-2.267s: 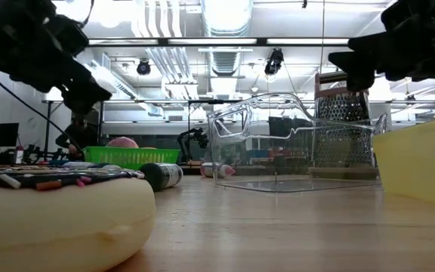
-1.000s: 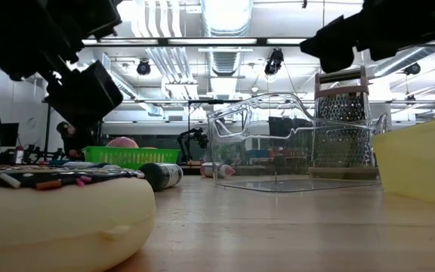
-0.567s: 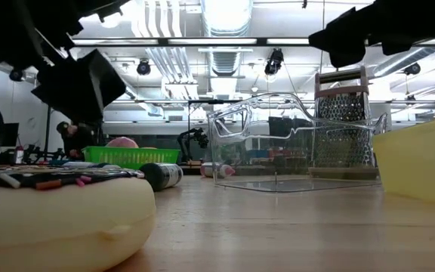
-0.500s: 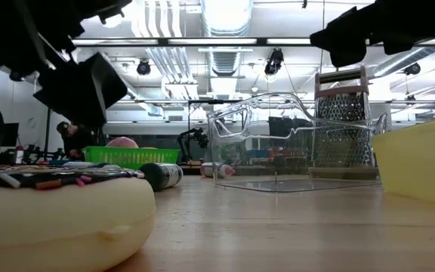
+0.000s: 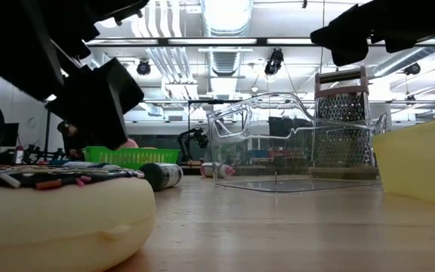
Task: Pick & Place Food Item
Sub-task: Put the black donut into the green bin
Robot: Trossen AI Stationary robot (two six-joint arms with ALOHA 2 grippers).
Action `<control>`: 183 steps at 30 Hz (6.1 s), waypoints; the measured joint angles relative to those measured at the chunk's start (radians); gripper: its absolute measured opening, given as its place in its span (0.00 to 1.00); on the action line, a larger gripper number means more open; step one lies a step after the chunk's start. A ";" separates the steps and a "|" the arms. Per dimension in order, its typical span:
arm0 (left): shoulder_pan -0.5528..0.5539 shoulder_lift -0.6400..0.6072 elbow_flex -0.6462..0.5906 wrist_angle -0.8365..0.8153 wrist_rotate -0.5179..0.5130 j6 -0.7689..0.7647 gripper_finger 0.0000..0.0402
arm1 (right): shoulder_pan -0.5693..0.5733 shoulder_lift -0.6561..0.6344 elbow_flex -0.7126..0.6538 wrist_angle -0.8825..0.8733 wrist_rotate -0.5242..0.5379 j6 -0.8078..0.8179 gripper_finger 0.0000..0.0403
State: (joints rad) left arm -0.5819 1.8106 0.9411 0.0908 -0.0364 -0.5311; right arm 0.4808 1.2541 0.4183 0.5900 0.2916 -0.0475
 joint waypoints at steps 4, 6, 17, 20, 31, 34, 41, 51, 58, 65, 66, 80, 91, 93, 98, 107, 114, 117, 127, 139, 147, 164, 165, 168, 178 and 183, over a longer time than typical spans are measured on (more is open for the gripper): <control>0.000 0.012 0.003 -0.012 0.000 0.000 0.63 | 0.007 0.000 0.000 0.004 0.000 0.003 0.53; -0.001 0.013 0.003 -0.017 -0.001 -0.001 0.63 | 0.013 0.000 0.000 0.010 0.000 0.003 0.53; -0.001 0.022 0.003 -0.005 -0.015 -0.005 0.63 | 0.032 0.000 0.000 0.019 0.029 -0.005 0.53; -0.001 0.034 0.003 0.000 -0.015 -0.009 0.63 | 0.032 0.000 0.000 0.021 0.030 -0.008 0.53; -0.001 0.041 0.003 0.002 -0.029 -0.020 0.63 | 0.032 0.000 0.000 0.021 0.034 -0.007 0.53; -0.001 0.041 0.003 0.004 -0.032 -0.020 0.63 | 0.032 0.000 0.000 0.021 0.034 -0.006 0.53; -0.002 0.041 0.003 0.006 -0.032 -0.020 0.63 | 0.032 0.000 0.000 0.021 0.038 -0.005 0.53; -0.003 0.135 0.038 0.009 -0.038 -0.046 0.63 | 0.032 0.000 0.001 0.023 0.050 -0.005 0.53; -0.003 0.163 0.062 0.014 -0.023 -0.030 0.63 | 0.032 0.000 0.001 0.029 0.050 -0.005 0.53; -0.003 0.165 0.061 0.012 -0.016 -0.026 0.48 | 0.034 0.000 0.001 0.030 0.050 -0.005 0.53; -0.003 0.165 0.061 0.013 -0.011 -0.025 0.43 | 0.034 0.000 0.001 0.030 0.050 -0.005 0.53; -0.003 0.167 0.059 0.010 0.031 0.022 0.03 | 0.034 0.000 0.001 0.029 0.050 -0.005 0.53; -0.004 0.172 0.047 0.147 0.029 0.189 0.03 | 0.034 0.000 0.001 0.029 0.050 -0.004 0.53; -0.004 0.172 0.045 0.183 0.028 0.225 0.03 | 0.034 0.000 0.001 0.029 0.050 -0.004 0.53; -0.003 0.172 0.001 0.369 0.012 0.340 0.03 | 0.034 0.000 0.001 0.029 0.050 -0.005 0.53; -0.003 0.171 -0.185 0.945 -0.047 0.549 0.02 | 0.034 0.001 0.001 0.029 0.050 -0.005 0.53; -0.002 0.172 -0.294 1.189 -0.067 0.576 0.02 | 0.034 0.007 0.000 0.029 0.050 -0.005 0.53; -0.002 0.172 -0.295 1.203 -0.087 0.570 0.02 | 0.034 0.007 0.000 0.034 0.050 -0.005 0.53; -0.002 0.172 -0.290 1.200 -0.311 0.546 0.02 | 0.034 0.010 0.000 0.035 0.050 -0.005 0.53; -0.069 0.171 -0.293 1.128 -1.069 0.540 0.02 | 0.034 0.011 -0.002 0.035 0.050 -0.001 0.53; -0.093 0.157 -0.293 1.127 -1.155 0.584 0.02 | 0.034 0.010 -0.003 0.035 0.049 0.004 0.53; -0.010 -0.274 -0.608 0.851 -1.249 0.386 0.02 | 0.034 0.010 -0.003 0.037 0.049 0.011 0.53; 0.009 -0.306 -0.628 0.804 -1.249 0.353 0.02 | 0.034 0.010 -0.003 0.040 0.049 0.011 0.53; 0.071 -0.396 -0.677 0.658 -1.220 0.250 0.02 | 0.034 0.010 -0.003 0.042 0.049 0.011 0.53; 0.196 -0.512 -0.705 0.384 -1.108 0.115 0.02 | 0.034 0.010 -0.003 0.044 0.049 0.011 0.53; 0.210 -0.508 -0.705 0.271 -1.104 0.056 0.02 | 0.034 0.010 -0.003 0.043 0.048 0.011 0.53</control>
State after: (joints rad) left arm -0.3720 1.3022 0.2363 0.3617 -1.1408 -0.4752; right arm 0.5152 1.2644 0.4149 0.6333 0.3401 -0.0368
